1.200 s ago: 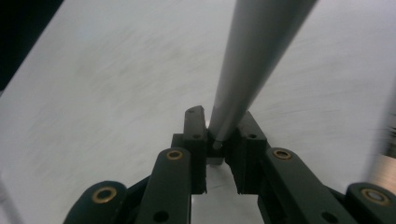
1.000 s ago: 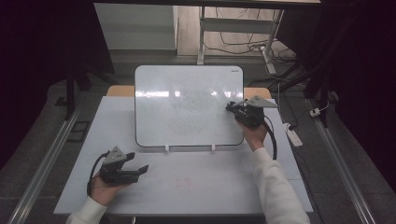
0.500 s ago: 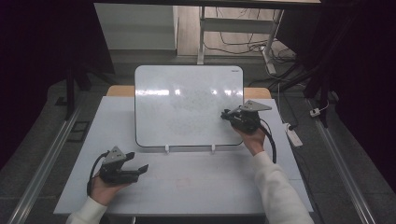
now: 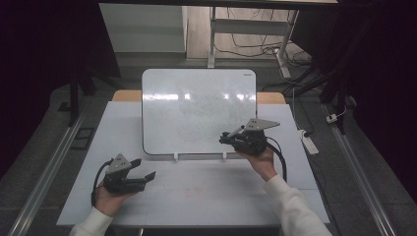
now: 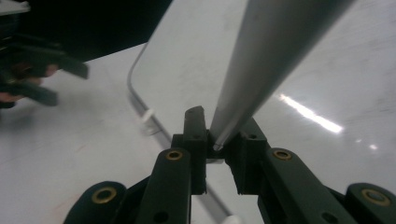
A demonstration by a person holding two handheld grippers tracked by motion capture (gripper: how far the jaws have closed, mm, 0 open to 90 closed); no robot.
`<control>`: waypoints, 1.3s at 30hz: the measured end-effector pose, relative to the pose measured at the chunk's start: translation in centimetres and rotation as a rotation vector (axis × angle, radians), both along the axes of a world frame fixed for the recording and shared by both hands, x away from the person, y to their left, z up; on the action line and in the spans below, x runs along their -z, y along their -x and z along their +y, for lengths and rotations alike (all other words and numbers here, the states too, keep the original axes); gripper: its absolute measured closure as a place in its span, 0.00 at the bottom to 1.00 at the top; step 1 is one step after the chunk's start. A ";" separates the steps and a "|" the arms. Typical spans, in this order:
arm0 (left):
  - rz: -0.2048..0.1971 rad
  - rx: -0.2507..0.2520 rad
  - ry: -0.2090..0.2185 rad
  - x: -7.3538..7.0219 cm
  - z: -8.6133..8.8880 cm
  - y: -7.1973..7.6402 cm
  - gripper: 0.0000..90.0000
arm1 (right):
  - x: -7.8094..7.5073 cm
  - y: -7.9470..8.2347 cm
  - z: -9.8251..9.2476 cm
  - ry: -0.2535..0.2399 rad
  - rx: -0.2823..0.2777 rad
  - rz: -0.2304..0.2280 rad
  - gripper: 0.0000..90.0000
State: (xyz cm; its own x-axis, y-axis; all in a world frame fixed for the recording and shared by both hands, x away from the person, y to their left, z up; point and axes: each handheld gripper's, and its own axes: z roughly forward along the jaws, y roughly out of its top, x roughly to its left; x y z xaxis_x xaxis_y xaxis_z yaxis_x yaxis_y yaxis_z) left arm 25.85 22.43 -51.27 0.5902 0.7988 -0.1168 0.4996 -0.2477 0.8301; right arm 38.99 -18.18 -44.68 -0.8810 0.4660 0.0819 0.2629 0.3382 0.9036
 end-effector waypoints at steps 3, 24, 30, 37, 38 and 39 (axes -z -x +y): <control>-0.009 -0.008 0.004 0.0 0.1 0.0 0.28 | 0.3 1.1 0.4 0.012 -0.019 0.021 0.86; -0.180 0.133 -0.021 -4.9 -5.9 -0.7 0.29 | 2.7 3.1 3.0 0.044 -0.123 0.165 0.86; -0.176 0.231 -0.025 -6.0 -10.1 -2.4 0.32 | 3.2 3.3 3.7 0.053 -0.152 0.197 0.86; -0.161 0.318 -0.005 -6.2 -13.5 -4.3 0.40 | 3.7 3.5 4.3 0.062 -0.174 0.223 0.86; -0.159 0.331 -0.003 -6.2 -13.9 -4.5 0.42 | 3.8 3.5 4.4 0.061 -0.175 0.227 0.86; -0.157 0.341 -0.003 -6.2 -14.3 -4.6 0.43 | 3.8 3.4 4.4 0.059 -0.177 0.231 0.86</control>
State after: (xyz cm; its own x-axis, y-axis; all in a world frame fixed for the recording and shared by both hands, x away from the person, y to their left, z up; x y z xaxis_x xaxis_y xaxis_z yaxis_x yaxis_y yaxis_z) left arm 30.47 8.17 -45.09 0.8330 0.5533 -0.0022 0.2548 -0.3801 0.8892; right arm 35.54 -13.75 -48.50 -0.9101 0.3170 0.2671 0.3917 0.4472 0.8041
